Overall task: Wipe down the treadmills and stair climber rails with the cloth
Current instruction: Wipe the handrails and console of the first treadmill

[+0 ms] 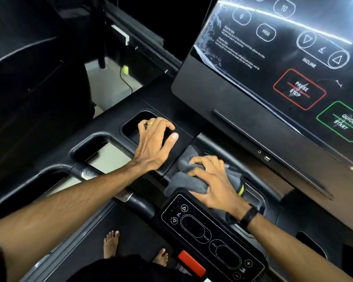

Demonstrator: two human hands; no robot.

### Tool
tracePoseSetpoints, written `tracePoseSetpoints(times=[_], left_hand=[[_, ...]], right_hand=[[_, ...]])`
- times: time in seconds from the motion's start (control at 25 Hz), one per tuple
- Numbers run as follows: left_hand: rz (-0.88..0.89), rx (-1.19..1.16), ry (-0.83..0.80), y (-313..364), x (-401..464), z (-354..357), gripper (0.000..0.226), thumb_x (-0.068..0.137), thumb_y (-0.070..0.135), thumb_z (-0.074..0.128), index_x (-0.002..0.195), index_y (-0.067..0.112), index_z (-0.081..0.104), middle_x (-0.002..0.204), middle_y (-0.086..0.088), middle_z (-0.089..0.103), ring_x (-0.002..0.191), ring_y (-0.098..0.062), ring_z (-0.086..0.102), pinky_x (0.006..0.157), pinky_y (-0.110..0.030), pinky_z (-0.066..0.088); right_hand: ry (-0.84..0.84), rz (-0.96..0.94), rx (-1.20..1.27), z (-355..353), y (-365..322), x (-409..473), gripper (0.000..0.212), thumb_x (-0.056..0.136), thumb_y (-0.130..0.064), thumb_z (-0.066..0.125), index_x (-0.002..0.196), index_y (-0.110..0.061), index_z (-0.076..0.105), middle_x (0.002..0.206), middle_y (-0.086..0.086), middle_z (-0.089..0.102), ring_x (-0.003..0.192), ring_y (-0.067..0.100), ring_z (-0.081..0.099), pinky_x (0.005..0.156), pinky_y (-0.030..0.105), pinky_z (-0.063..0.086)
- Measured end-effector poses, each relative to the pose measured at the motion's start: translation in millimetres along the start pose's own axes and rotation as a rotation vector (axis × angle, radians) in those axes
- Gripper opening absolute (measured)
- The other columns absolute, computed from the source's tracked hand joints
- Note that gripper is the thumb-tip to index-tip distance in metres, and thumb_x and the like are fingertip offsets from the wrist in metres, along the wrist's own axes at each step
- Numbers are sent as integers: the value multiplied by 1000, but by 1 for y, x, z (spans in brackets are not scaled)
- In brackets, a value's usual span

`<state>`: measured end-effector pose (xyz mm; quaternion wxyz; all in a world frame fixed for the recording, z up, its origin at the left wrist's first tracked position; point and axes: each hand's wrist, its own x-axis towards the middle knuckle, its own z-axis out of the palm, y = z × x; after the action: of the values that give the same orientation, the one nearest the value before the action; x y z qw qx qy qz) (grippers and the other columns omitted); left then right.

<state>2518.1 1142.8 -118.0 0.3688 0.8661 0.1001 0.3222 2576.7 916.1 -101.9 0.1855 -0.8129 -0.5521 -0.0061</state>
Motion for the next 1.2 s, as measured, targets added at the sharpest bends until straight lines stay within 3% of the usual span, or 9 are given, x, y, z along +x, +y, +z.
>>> tracePoseSetpoints(times=[0.08,0.2,0.32,0.64,0.72,0.88,0.92,1.08,1.2], left_hand=[[3,6,-16,0,-1,1,42,97,46,33,103,15,59,106,4,60,98,-15,50,100,-33,20],[9,31,-17,2,1,-1,42,97,46,33,103,15,60,106,3,60,96,-15,51,100,-32,20],[15,26,-17,3,0,-1,41,97,45,34,103,14,60,105,2,60,94,-16,52,99,-32,20],[71,30,-49,0,0,1,36,98,42,34,104,16,58,106,4,59,94,-14,51,98,-33,21],[76,36,-53,-1,-1,2,36,98,42,34,104,16,58,106,4,59,95,-16,51,98,-33,22],[79,54,-77,0,-1,1,38,98,43,34,105,15,59,108,3,60,98,-18,52,98,-31,19],[76,52,-74,-1,-1,1,38,98,42,34,105,14,59,107,3,61,98,-18,52,98,-30,19],[63,19,-38,-2,0,1,37,97,42,34,103,15,59,106,3,60,97,-16,51,97,-29,19],[78,29,-43,-3,0,1,38,97,42,34,103,15,60,107,3,60,98,-15,51,97,-29,19]], right_hand=[[49,35,-49,-6,15,-14,42,86,-71,54,105,-35,60,127,-12,50,113,14,41,88,33,27],[174,270,-293,-2,16,12,53,84,-73,47,101,-26,67,121,-2,55,108,21,44,82,37,29],[120,370,-351,4,0,41,63,85,-77,36,107,-26,66,122,0,54,110,23,45,83,41,35],[31,51,-278,11,-17,26,73,83,-82,37,117,-24,65,127,2,54,114,24,46,91,46,36],[31,54,-292,11,-13,27,71,86,-79,34,116,-23,66,126,2,55,113,25,47,89,47,37],[109,522,-486,1,-10,59,60,90,-70,37,117,-25,66,120,5,57,107,28,49,86,45,36],[124,542,-490,4,-12,62,58,90,-69,39,116,-24,66,119,5,56,106,28,48,86,44,37],[128,101,-254,17,-15,37,60,89,-70,39,107,-20,68,120,4,56,106,24,46,85,41,35],[116,128,-204,9,-4,48,60,88,-67,43,108,-19,72,121,4,59,107,24,48,86,41,36]])
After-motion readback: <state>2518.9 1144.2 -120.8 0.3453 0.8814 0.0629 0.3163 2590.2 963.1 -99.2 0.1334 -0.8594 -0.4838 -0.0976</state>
